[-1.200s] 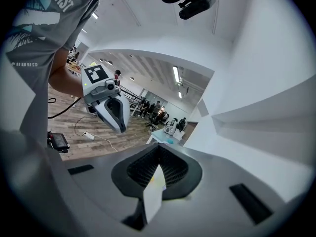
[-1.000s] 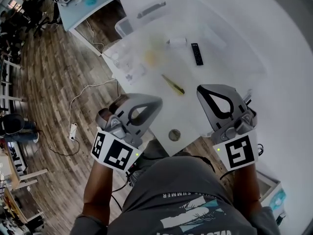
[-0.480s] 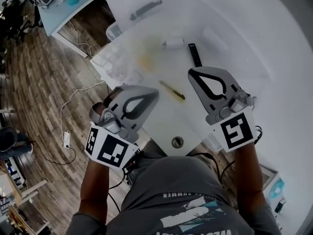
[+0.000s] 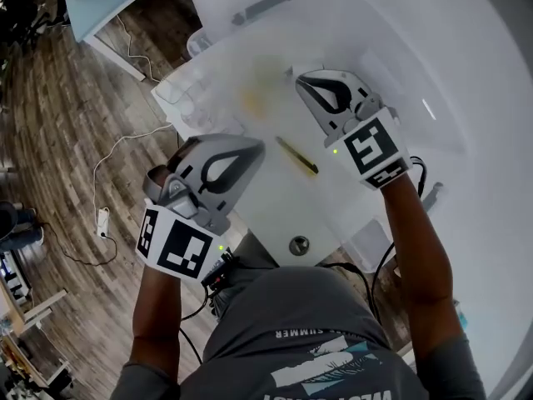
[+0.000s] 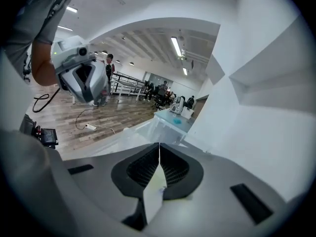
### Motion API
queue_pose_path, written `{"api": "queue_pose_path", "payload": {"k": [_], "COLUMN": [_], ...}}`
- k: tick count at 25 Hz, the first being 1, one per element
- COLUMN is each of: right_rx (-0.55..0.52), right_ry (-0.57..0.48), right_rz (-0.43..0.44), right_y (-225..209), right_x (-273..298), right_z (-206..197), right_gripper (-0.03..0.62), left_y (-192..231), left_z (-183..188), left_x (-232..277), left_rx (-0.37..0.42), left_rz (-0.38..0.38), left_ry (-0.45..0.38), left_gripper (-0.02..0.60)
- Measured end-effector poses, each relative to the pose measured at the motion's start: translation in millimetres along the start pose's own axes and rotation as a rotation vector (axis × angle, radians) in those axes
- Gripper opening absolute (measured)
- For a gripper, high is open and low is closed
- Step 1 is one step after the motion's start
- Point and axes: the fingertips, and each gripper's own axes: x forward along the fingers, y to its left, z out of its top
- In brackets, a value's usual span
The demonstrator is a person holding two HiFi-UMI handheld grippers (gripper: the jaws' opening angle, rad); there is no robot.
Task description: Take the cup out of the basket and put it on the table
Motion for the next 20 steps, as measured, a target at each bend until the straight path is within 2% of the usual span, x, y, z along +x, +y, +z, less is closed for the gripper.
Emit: {"api": "queue_pose_path", "payload": {"k": [10,20], "right_rx": [0.025,-0.059], "right_ry": [0.168,0.310], "right_rz": [0.144,0.275], "right_y": [-4.9,17.1], "right_x": [113.5,175.4], "right_z": [-83.4,-128.4], "right_gripper": [0.033,0.071], "left_y": [11.4,25.5], "left_z": [-32.0,-51.3], "left_x": [14.0,6.3], "left_rx": [-0.041,-0.105], "left_rz": [-0.007,0.013], "left_ry": [0.035,0.043], "left_gripper": [0.011,0.011]}}
